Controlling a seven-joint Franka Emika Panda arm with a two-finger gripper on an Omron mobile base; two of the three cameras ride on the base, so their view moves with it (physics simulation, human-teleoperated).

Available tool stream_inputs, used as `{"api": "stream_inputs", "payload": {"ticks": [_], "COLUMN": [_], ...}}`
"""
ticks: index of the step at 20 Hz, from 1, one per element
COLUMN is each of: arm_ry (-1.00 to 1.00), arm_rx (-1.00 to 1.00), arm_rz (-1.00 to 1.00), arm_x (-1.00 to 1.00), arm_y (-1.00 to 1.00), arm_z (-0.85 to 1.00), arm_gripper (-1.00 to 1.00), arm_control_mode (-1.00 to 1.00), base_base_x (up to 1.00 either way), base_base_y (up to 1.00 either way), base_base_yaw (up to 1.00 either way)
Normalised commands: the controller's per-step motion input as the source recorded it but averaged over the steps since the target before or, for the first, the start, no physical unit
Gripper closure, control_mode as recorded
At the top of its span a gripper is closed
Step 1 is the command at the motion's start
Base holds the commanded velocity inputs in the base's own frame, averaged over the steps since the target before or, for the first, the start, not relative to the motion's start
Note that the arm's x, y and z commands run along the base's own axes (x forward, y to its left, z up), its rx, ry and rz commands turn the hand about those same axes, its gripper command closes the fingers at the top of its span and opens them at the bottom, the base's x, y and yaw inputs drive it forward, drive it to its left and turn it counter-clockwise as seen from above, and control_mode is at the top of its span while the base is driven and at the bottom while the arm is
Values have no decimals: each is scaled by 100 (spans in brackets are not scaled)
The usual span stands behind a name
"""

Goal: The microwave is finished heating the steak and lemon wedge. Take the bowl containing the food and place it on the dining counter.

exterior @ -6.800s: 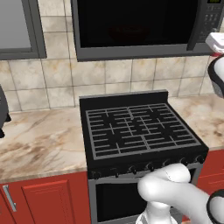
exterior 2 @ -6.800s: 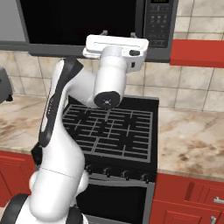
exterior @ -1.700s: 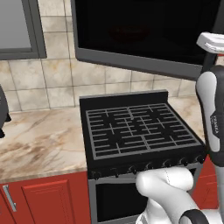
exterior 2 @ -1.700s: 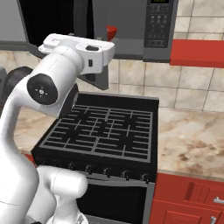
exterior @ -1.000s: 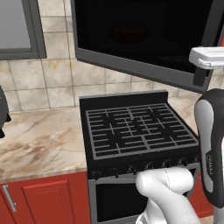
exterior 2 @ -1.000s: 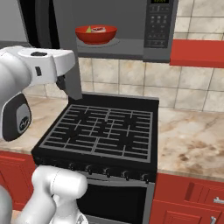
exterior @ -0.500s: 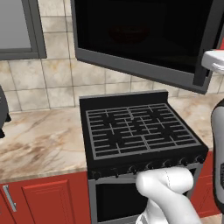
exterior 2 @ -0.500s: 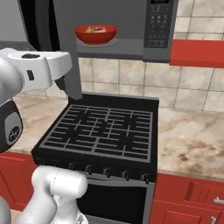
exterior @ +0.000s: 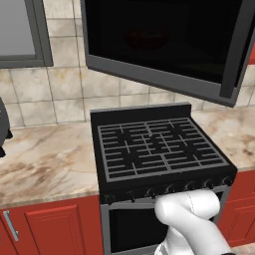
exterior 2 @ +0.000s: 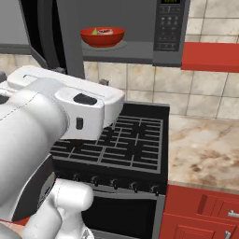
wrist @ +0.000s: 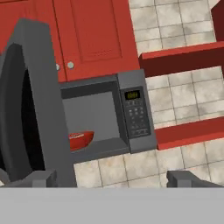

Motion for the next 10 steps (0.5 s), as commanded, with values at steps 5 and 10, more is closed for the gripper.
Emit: {"api": "stream_inputs", "payload": {"ticks": [5,10], "arm_ry": [20,27], "arm_rx": [31,27], "arm_rz": [20,22], "arm_x": [58,100], "arm_y": [-100,-85], "arm_z": [-51,-88], "arm_gripper": [-100,-100], "arm_control_mode": [-100,-100], "base_base_x": [0,0], "base_base_y": [0,0], "base_base_yaw": [0,0]}}
